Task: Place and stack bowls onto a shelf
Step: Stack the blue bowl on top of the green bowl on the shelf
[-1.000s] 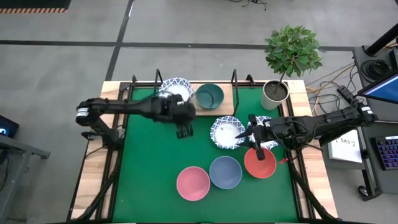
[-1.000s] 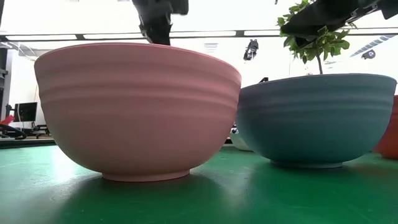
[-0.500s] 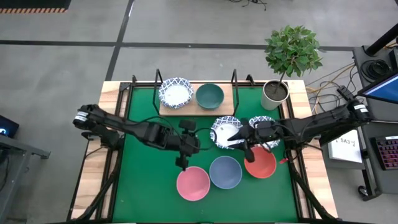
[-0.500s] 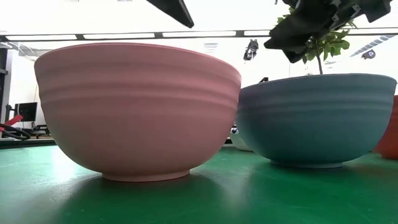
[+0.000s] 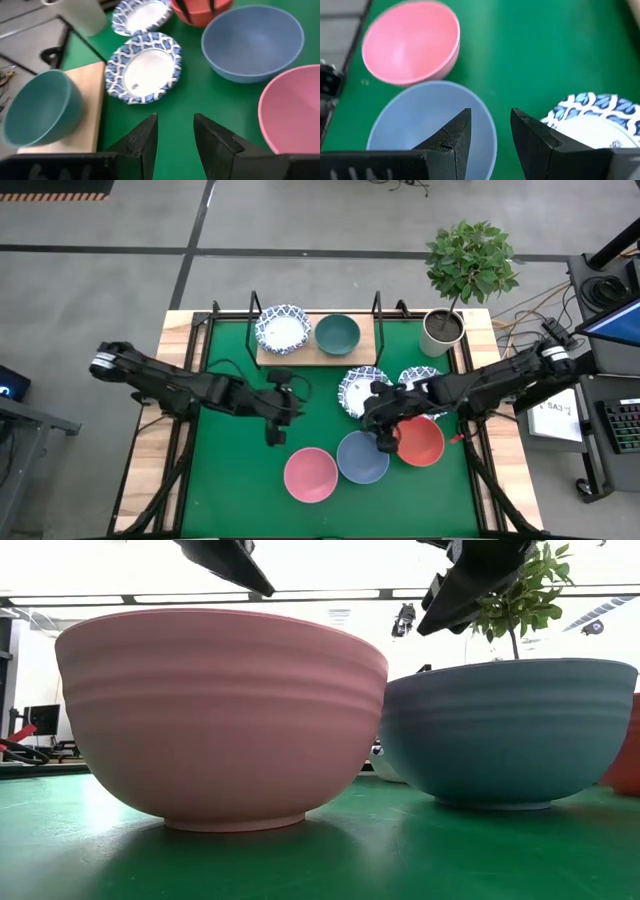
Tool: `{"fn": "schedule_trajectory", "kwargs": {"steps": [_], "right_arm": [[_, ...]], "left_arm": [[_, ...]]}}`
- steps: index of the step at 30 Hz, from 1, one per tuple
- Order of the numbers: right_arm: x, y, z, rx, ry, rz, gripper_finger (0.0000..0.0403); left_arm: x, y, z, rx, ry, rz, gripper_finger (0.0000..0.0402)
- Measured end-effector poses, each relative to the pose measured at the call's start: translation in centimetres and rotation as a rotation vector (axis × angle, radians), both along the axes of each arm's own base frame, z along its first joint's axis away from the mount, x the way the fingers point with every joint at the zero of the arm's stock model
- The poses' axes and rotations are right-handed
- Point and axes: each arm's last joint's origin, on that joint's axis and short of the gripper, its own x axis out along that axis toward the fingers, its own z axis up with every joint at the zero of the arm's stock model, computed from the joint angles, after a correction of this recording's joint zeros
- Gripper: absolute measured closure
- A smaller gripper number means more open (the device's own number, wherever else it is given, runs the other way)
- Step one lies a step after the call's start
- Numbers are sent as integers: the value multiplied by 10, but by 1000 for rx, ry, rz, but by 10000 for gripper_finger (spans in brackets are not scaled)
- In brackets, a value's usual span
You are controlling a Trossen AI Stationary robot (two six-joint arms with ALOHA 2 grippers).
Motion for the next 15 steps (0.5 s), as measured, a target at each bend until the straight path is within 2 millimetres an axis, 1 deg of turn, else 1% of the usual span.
{"fn": "schedule_trajectory", "kwargs": {"steps": [3, 7, 11, 15], "right_arm": [[12, 7, -2, -21, 94, 11, 275], [32, 18, -6, -52, 188, 44, 275], [50, 22, -15, -91, 269, 68, 275], [67, 23, -25, -136, 308, 97, 275]], "left_arm": [[-19, 7, 4, -8, -59, 58, 293], [-40, 15, -1, 12, -121, 149, 293], [-52, 18, -7, -8, -191, 159, 293], [-61, 21, -15, -12, -204, 156, 293]]}}
